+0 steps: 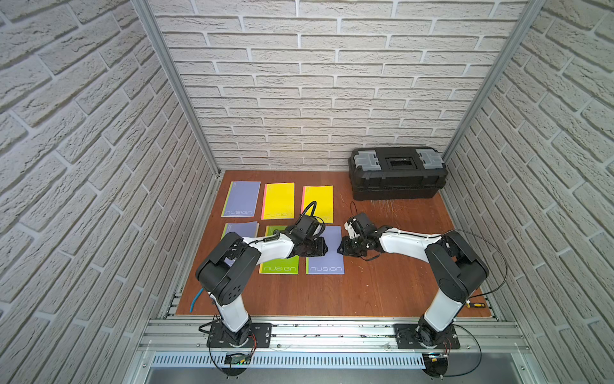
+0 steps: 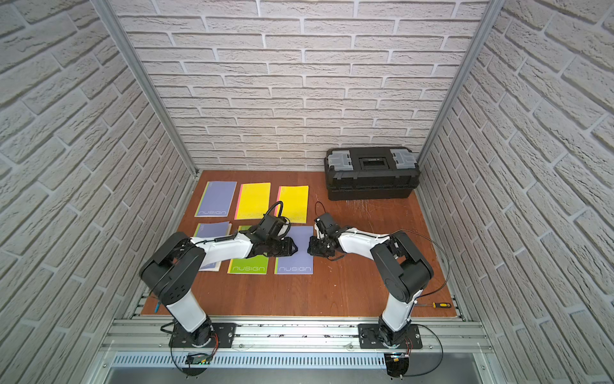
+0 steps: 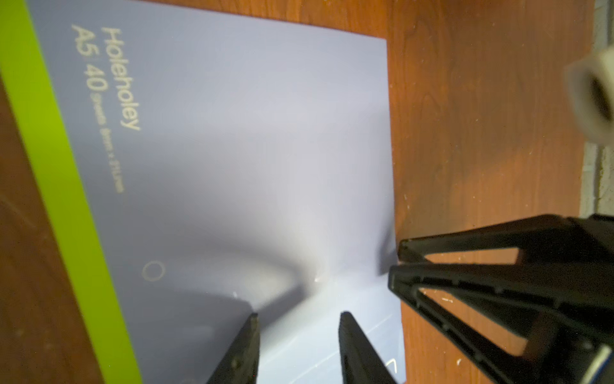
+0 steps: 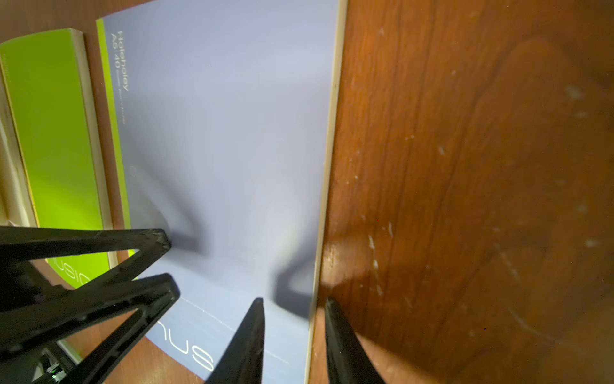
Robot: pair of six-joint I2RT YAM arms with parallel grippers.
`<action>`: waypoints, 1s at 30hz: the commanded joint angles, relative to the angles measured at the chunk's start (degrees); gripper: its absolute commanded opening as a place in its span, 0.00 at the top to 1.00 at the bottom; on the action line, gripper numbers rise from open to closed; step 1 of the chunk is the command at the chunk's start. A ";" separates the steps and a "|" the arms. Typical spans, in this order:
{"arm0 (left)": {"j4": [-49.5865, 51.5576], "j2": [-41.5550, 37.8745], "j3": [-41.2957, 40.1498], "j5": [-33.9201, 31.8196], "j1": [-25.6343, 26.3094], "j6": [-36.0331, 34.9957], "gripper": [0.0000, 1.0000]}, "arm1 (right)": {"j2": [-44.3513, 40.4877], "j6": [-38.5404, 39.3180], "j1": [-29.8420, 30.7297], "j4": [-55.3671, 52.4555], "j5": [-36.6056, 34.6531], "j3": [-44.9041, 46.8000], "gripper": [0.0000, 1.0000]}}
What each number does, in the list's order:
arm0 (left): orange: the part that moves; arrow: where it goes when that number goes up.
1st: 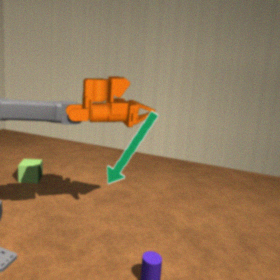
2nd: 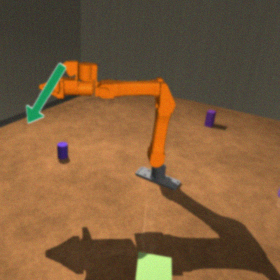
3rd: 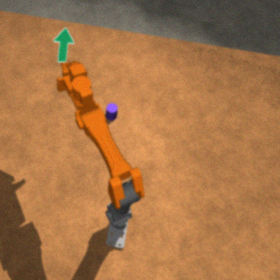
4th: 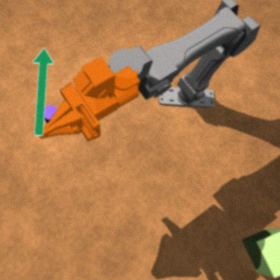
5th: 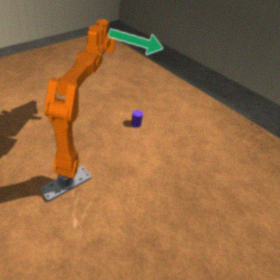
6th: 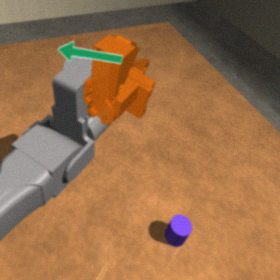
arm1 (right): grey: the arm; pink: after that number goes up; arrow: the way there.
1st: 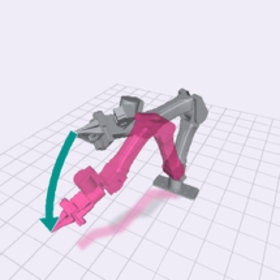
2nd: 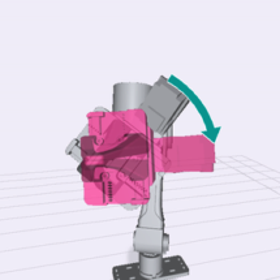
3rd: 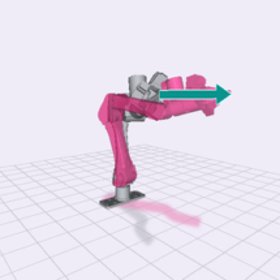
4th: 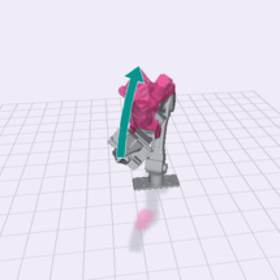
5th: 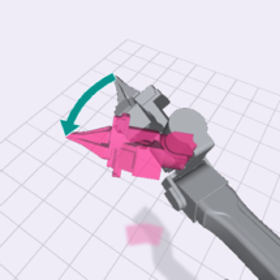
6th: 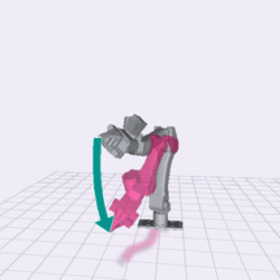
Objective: Close the notebook
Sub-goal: Move the notebook to the center of the board.
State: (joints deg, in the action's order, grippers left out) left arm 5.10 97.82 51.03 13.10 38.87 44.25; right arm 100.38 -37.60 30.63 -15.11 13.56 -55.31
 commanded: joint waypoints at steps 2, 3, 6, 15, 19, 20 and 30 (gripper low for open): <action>6.00 -3.33 2.84 -2.93 -0.29 -2.74 0.56 | -3.39 2.54 0.31 -5.18 -5.20 -3.14 0.67; 6.68 -3.96 3.38 -3.45 -0.28 -3.03 0.56 | -4.04 2.94 0.27 -6.05 -5.98 -3.69 0.67; 8.14 -5.90 4.78 -4.66 -0.37 -3.77 0.54 | -5.93 3.83 -0.02 -8.03 -7.65 -4.67 0.66; 13.18 -16.08 6.90 -13.87 -0.83 -7.36 0.41 | -12.79 7.02 -1.27 -13.31 -11.91 -7.21 0.58; 18.15 -21.27 8.92 -20.30 -1.42 -9.63 0.36 | -15.84 8.29 -2.10 -15.26 -13.93 -8.23 0.48; 19.76 -22.86 9.30 -23.13 -1.42 -10.29 0.34 | -16.77 8.42 -2.39 -15.55 -14.36 -8.32 0.44; 30.00 -38.12 10.56 -36.05 -7.11 -15.59 0.15 | -24.88 13.04 -6.12 -16.79 -20.91 -7.09 0.13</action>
State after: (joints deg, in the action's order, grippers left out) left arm 30.44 61.82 60.03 -17.39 33.30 31.94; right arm 78.15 -27.46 25.91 -31.18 -4.16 -62.46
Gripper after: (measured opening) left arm 0.843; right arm 0.850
